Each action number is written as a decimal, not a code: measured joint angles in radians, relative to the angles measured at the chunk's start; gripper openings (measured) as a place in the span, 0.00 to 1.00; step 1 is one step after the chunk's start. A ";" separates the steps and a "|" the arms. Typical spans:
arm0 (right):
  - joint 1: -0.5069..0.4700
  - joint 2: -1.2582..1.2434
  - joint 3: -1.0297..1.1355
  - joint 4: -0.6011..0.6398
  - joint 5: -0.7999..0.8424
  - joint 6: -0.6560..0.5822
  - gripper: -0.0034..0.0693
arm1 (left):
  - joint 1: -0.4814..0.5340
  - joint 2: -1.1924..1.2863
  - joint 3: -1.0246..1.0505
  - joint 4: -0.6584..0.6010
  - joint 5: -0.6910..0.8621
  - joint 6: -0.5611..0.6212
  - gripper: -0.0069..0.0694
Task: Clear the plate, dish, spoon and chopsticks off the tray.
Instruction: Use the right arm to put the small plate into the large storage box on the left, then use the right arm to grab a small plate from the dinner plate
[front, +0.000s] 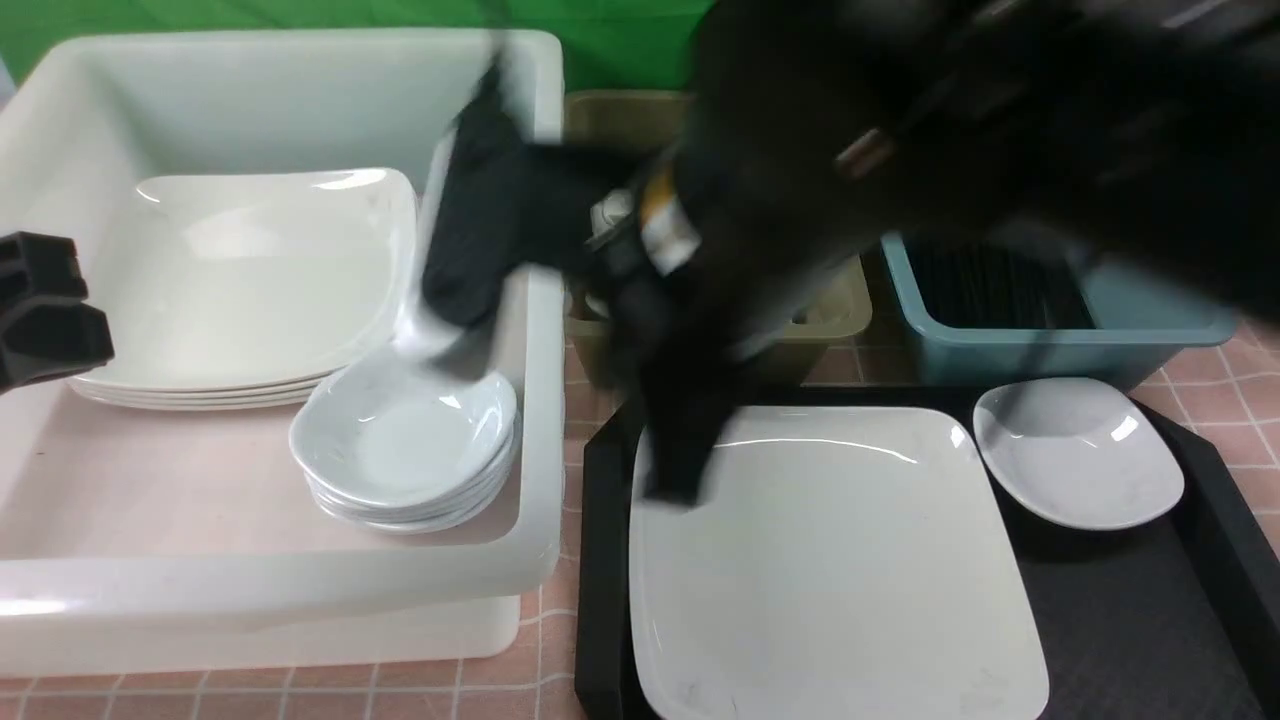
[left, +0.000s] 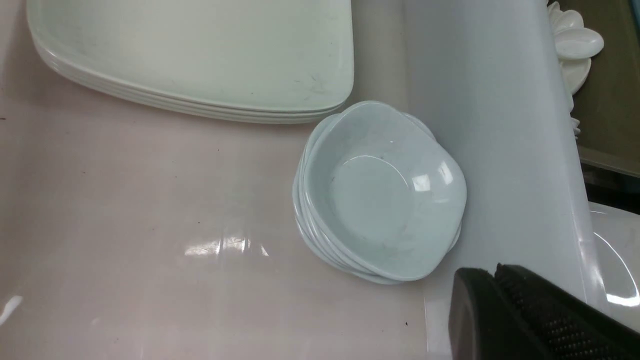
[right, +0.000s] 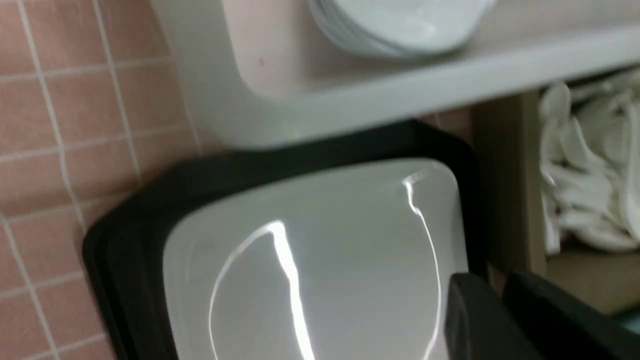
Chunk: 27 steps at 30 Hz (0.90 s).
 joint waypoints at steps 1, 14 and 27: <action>-0.029 -0.052 0.000 -0.007 0.020 0.043 0.13 | 0.000 0.000 0.000 0.000 0.000 0.000 0.12; -0.628 -0.337 0.488 0.108 -0.031 0.380 0.14 | 0.000 0.000 0.000 0.000 0.007 0.015 0.12; -0.621 -0.111 0.779 0.039 -0.399 0.253 0.83 | 0.000 0.000 0.000 -0.031 0.045 0.090 0.12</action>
